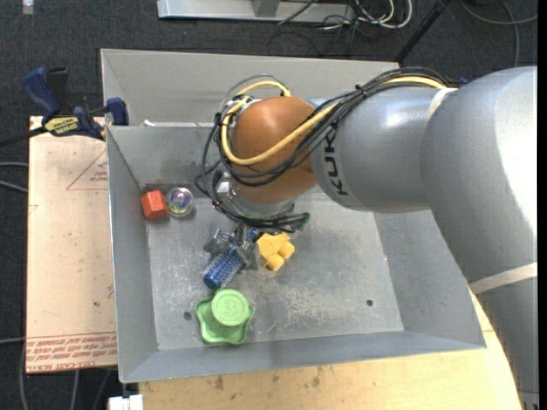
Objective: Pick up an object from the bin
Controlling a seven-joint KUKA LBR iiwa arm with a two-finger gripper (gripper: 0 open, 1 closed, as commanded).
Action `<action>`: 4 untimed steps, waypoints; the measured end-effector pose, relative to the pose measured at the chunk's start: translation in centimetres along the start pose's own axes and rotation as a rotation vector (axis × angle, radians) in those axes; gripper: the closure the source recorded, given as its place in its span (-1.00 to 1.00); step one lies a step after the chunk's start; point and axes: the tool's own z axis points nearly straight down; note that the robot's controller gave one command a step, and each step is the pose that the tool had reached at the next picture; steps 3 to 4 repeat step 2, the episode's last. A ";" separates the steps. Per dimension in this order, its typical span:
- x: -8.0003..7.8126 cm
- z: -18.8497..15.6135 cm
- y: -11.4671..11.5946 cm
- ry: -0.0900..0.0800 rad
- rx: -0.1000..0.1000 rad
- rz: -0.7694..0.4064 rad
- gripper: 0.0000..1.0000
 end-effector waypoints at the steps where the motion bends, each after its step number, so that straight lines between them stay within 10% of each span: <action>1: -0.2 -7.4 0.0 -0.004 0.011 0.003 1.00; 4: -0.3 -10.8 0.0 -0.002 0.009 0.007 1.00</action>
Offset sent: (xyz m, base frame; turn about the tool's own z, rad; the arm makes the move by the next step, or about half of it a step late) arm -0.0001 -0.0001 0.0704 0.0000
